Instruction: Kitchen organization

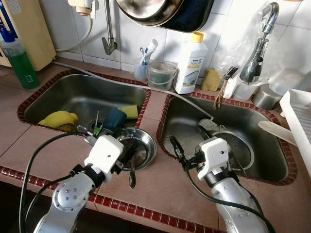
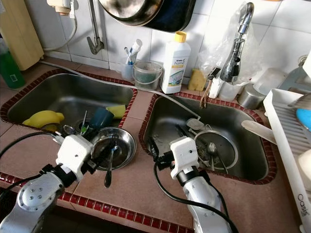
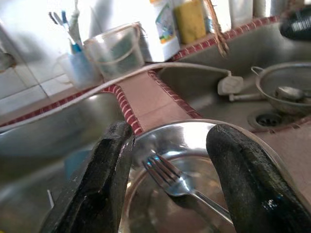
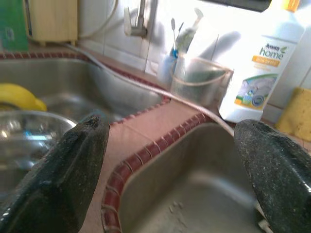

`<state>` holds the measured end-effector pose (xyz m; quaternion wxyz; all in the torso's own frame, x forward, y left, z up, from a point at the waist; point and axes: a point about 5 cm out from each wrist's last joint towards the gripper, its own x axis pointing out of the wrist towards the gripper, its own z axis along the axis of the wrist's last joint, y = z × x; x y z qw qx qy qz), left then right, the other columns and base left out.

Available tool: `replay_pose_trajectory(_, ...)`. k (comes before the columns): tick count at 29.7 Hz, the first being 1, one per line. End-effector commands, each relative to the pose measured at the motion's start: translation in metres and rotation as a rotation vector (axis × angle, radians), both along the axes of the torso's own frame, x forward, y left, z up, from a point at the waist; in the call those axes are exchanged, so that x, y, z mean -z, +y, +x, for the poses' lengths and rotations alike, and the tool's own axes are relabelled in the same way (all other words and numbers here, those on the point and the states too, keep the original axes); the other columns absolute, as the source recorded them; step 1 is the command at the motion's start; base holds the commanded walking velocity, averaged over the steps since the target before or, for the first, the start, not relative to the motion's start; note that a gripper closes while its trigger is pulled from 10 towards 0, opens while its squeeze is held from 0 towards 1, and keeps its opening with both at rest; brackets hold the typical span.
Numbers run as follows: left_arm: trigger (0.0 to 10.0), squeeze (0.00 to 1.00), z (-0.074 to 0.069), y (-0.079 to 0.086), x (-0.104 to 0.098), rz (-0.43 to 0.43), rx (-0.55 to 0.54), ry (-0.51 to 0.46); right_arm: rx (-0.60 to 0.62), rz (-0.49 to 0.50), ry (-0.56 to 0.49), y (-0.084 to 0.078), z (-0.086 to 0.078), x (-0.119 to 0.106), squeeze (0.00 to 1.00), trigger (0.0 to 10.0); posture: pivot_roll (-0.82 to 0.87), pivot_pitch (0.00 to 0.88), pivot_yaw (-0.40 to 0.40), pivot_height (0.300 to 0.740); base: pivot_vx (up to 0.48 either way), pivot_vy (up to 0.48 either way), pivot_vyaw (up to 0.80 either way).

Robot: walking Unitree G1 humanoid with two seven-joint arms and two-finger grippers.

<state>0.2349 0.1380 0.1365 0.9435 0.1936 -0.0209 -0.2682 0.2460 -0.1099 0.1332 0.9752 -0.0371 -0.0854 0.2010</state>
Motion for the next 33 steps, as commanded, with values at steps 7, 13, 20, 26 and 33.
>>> replay_pose_trajectory(7, 10.0, 0.0, 0.004, 0.006, 0.007, 0.054, -0.056, 0.007, -0.093, 0.027, -0.004, 0.009, -0.011, -0.007, 0.0, 10.0, -0.16, 0.077, -0.079, 0.732, 0.0, 0.0, 0.0)
replay_pose_trajectory(13, 10.0, 0.0, 0.004, 0.012, 0.008, 0.083, -0.067, 0.006, -0.139, 0.083, 0.014, 0.012, -0.015, -0.012, 0.0, 10.0, -0.15, 0.08, -0.081, 0.732, 0.0, 0.0, 0.0)
replay_pose_trajectory(20, 10.0, 0.0, 0.006, 0.02, 0.008, 0.137, -0.079, -0.007, -0.2, 0.09, 0.066, 0.013, -0.024, -0.01, 0.0, 10.0, -0.15, 0.092, -0.083, 0.732, 0.0, 0.0, 0.0)
replay_pose_trajectory(26, 10.0, 0.0, 0.006, 0.024, 0.008, 0.197, -0.051, -0.019, -0.199, 0.108, 0.073, 0.012, -0.025, -0.014, 0.0, 10.0, -0.15, 0.1, -0.078, 0.732, 0.0, 0.0, 0.0)
replay_pose_trajectory(33, 10.0, 0.0, 0.008, 0.028, 0.007, 0.246, -0.032, -0.036, -0.203, 0.127, 0.073, 0.013, -0.025, -0.017, 0.0, 10.0, -0.15, 0.104, -0.072, 0.732, 0.0, 0.0, 0.0)
